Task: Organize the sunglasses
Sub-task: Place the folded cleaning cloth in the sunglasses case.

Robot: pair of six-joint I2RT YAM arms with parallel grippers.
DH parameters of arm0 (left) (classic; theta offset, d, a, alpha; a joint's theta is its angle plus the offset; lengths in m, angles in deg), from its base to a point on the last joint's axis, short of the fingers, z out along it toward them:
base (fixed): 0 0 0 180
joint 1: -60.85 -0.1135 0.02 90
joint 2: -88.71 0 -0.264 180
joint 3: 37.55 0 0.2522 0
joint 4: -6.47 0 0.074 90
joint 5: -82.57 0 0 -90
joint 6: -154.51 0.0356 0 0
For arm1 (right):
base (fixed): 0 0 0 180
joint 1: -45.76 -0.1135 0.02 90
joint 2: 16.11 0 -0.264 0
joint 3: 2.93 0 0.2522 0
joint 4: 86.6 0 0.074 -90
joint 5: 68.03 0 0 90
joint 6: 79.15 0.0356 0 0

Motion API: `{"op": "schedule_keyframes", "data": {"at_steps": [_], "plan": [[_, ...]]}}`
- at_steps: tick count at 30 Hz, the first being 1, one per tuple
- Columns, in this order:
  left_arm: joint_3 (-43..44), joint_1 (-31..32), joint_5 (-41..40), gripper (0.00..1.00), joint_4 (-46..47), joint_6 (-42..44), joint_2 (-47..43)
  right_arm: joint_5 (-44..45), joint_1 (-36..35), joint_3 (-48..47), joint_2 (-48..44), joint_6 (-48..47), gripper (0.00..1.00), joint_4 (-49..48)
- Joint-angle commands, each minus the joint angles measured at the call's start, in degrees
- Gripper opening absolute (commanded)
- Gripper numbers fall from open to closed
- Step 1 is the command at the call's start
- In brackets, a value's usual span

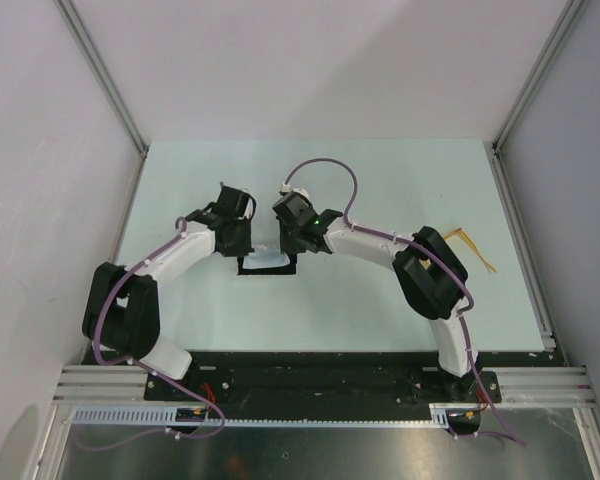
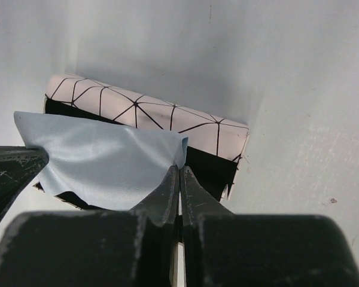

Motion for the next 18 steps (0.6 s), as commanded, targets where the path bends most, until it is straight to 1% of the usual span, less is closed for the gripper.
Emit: {"op": "schedule_keyframes", "data": {"at_steps": [1, 12, 18], "plan": [[2.24, -0.51, 1.25, 0.01, 1.00, 1.22, -1.63, 2.00, -0.27, -0.54, -3.49, -0.08, 0.00, -1.30], [3.11, -0.51, 1.16, 0.00, 0.91, 2.18, -4.18, 2.27, -0.36, 0.17, -6.04, -0.08, 0.00, -0.95], [3.11, -0.87, 1.51, 0.00, 0.91, 1.57, -1.03, 1.57, -0.27, -0.01, -4.29, 0.10, 0.00, -1.13]]}}
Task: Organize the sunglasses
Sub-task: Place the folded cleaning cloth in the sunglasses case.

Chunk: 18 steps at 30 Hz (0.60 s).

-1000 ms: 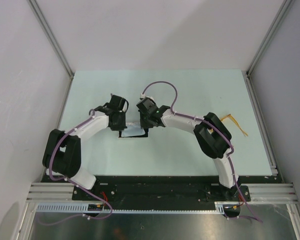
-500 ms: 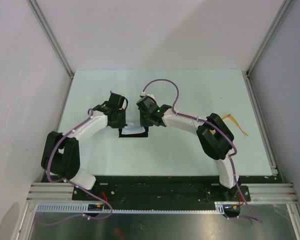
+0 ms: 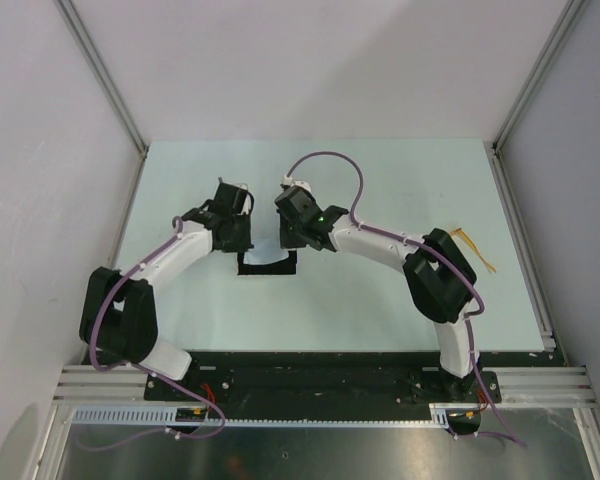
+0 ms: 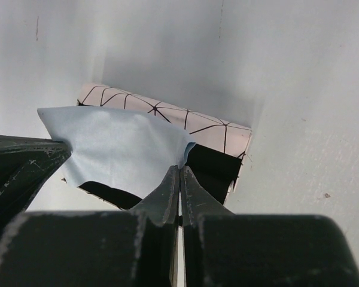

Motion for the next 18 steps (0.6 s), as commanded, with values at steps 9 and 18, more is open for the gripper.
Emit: {"op": "schedule_keyframes", "data": {"at_steps": [9, 18], "plan": [[2.73, -0.67, 0.24, 0.01, 1.57, -0.10, 4.86, 0.54, -0.14, 0.14, 1.23, 0.78, 0.00, -1.35], [2.99, -0.67, -0.81, 0.00, 2.10, -0.97, 7.49, -0.26, 0.30, 1.38, 3.69, 1.22, 0.00, -1.87]]}}
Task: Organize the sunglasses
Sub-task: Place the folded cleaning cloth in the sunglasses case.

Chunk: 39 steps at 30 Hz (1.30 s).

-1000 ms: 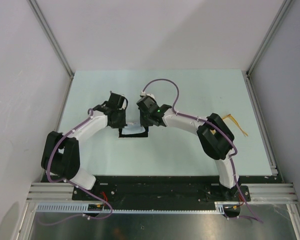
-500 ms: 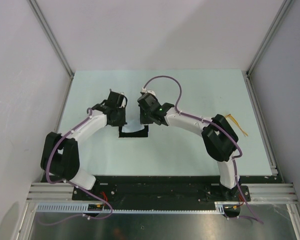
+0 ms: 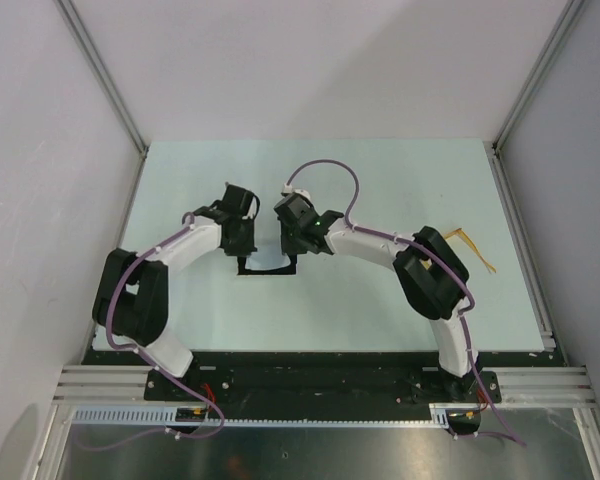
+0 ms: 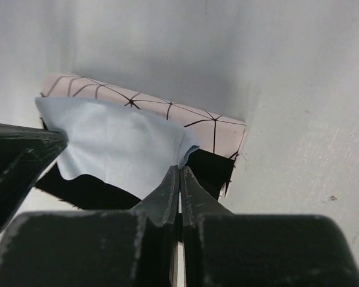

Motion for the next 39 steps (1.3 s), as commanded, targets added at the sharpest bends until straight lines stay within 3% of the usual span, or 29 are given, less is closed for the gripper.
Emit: {"op": "schedule_keyframes", "data": {"at_steps": [1, 39], "plan": [[2.33, -0.49, -1.18, 0.00, 1.36, -1.04, 1.09, 0.49, 0.60, 0.37, 1.68, 0.50, 0.00, -1.68], [4.27, -1.11, -1.62, 0.00, 1.62, -2.36, 8.48, 2.95, 0.52, -2.09, 5.91, -0.64, 0.00, -1.06]]}}
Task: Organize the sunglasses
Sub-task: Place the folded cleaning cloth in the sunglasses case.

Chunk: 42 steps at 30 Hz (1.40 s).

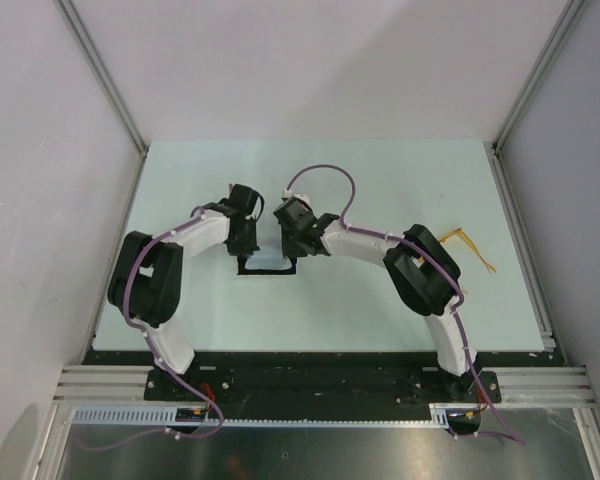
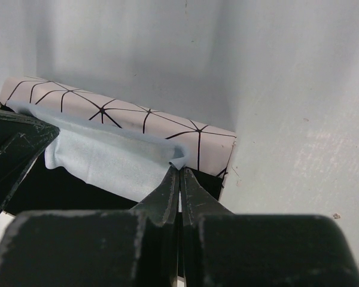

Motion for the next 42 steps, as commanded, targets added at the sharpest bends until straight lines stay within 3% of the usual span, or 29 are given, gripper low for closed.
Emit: {"op": "schedule_keyframes", "data": {"at_steps": [1, 12, 17, 27, 36, 42], "plan": [[1.16, -0.43, -0.12, 0.00, 0.77, -0.96, 0.46, 2.75, -0.22, -2.31, 1.88, -0.82, 0.00, 0.36], [0.99, -0.34, -2.57, 0.00, 0.77, -1.66, -0.16, 6.97, -1.98, -4.24, 3.03, -3.10, 0.00, 2.90], [0.02, -0.26, -2.93, 0.08, 0.77, -2.28, -0.95, 8.64, -2.51, -4.68, 3.38, -3.46, 0.00, 3.78], [-0.07, 0.01, -2.93, 0.07, 0.68, -2.46, -0.60, 9.43, -2.60, -5.03, 3.73, -3.54, 0.01, 4.66], [-0.24, 0.10, -3.81, 0.20, 0.68, -2.81, -1.13, 9.96, -2.60, -6.26, 3.82, -4.33, 0.14, 4.31], [-0.33, 0.18, -3.46, 0.23, 0.51, -2.90, -2.62, 10.66, -2.68, -6.26, 2.07, -4.69, 0.22, 4.05]]}}
